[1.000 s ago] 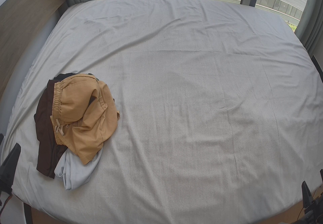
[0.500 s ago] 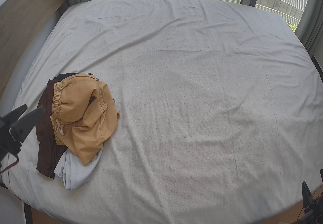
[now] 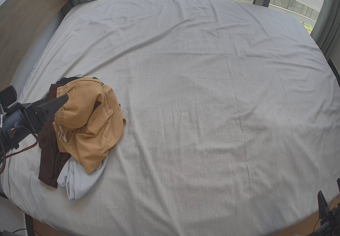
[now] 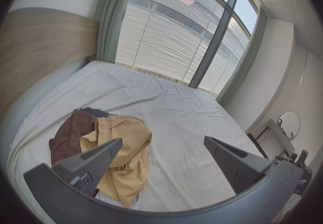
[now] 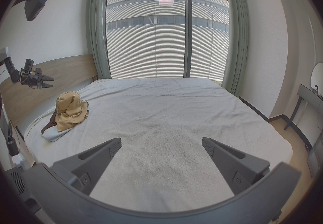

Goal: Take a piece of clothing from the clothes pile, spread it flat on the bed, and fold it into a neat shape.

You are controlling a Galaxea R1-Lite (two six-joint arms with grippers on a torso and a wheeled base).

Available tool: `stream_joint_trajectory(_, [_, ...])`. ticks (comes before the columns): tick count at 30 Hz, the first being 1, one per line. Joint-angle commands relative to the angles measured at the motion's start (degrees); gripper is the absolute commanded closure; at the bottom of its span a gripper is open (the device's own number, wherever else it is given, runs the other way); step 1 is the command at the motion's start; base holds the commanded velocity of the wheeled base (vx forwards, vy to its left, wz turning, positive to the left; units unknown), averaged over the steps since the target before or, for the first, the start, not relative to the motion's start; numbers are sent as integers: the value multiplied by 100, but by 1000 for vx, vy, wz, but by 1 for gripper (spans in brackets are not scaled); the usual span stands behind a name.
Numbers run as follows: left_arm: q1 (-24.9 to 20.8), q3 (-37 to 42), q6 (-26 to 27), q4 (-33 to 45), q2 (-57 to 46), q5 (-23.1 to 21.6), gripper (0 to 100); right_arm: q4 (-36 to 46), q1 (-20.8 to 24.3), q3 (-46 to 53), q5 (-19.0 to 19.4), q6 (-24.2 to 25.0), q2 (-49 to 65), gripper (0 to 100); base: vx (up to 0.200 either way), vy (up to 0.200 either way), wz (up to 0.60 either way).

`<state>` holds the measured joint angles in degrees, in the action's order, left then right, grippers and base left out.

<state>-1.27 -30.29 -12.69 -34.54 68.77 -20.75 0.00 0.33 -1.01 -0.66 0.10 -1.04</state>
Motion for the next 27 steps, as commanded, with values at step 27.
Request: stream_joint_trajectory(27, [1410,-267,-1078,-1486,2053,-799,0,0,2,101,-4,8,68,0,0,0,0])
